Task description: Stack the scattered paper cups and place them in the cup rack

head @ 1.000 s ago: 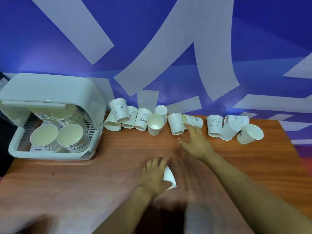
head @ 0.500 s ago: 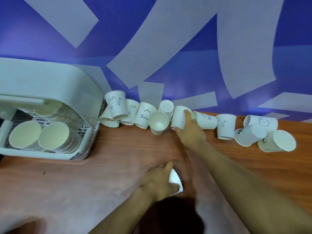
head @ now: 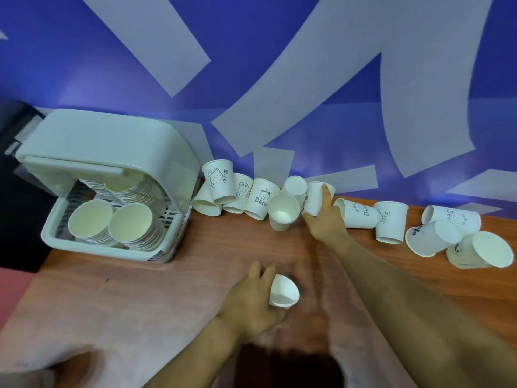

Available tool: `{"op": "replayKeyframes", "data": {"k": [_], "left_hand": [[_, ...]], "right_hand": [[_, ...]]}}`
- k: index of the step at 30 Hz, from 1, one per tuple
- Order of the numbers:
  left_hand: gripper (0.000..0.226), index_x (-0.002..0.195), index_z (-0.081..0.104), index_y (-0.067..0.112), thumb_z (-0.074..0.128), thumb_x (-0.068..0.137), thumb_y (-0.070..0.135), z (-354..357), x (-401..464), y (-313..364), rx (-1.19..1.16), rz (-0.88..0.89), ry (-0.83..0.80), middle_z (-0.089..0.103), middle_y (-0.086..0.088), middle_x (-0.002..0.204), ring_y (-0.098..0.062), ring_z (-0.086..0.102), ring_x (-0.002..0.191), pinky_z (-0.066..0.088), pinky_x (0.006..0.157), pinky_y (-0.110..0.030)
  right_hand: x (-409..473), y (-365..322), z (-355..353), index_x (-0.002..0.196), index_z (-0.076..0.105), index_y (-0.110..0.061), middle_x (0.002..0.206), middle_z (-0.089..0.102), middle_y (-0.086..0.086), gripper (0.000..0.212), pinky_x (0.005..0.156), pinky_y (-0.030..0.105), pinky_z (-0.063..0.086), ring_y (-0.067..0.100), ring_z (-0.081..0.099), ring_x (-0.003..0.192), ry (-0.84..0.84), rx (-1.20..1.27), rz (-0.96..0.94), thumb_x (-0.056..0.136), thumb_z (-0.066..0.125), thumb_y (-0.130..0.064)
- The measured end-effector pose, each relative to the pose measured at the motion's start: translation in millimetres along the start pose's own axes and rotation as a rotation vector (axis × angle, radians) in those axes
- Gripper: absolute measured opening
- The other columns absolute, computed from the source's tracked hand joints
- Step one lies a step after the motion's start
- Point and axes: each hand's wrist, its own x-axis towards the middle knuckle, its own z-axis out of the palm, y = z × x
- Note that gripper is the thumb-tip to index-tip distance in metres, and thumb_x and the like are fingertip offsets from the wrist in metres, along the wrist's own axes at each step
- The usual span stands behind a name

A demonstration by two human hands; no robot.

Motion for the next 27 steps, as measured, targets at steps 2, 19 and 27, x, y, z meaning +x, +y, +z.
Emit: {"op": "replayKeyframes", "data": {"k": [2,19,27], "left_hand": [[0.061,0.12,0.044,0.024,0.066,0.072,0.055,-11.0,-4.4,-8.9,0.0,-0.035,0.015,0.039,0.004,0.113,-0.022,0.056,0.096,0.049,0.079,-0.031],[0.044,0.099,0.044,0.021,0.074,0.073,0.04,-72.7,-46.5,-18.9,-0.087,0.034,0.19,0.047,0.006,0.101,-0.017,0.049,0.096,0.033,0.07,-0.025],[0.064,0.124,0.042,0.026,0.074,0.072,0.043,-125.6,-94.7,-61.2,-0.181,0.024,0.366,0.05,0.004,0.118,-0.016,0.05,0.105,0.042,0.083,-0.029]], "right_hand": [[-3.3,-2.1,0.5,0.15,0.0,-0.022,0.146,0.02,0.029,0.085,0.105,0.045,0.034,0.039,0.039,0.127,0.016,0.012,0.022,0.089,0.058,-0.031],[-137.0,-19.7,-30.6,0.1,0.043,-0.016,0.098,0.051,0.007,0.051,0.063,0.028,0.048,0.015,0.052,0.082,-0.137,0.421,0.143,0.06,0.073,-0.003],[-180.6,-75.1,5.5,0.13,0.022,-0.018,0.121,0.044,-0.001,0.081,0.058,0.012,0.042,0.011,0.05,0.096,-0.246,0.397,-0.015,0.073,0.079,-0.015]]}}
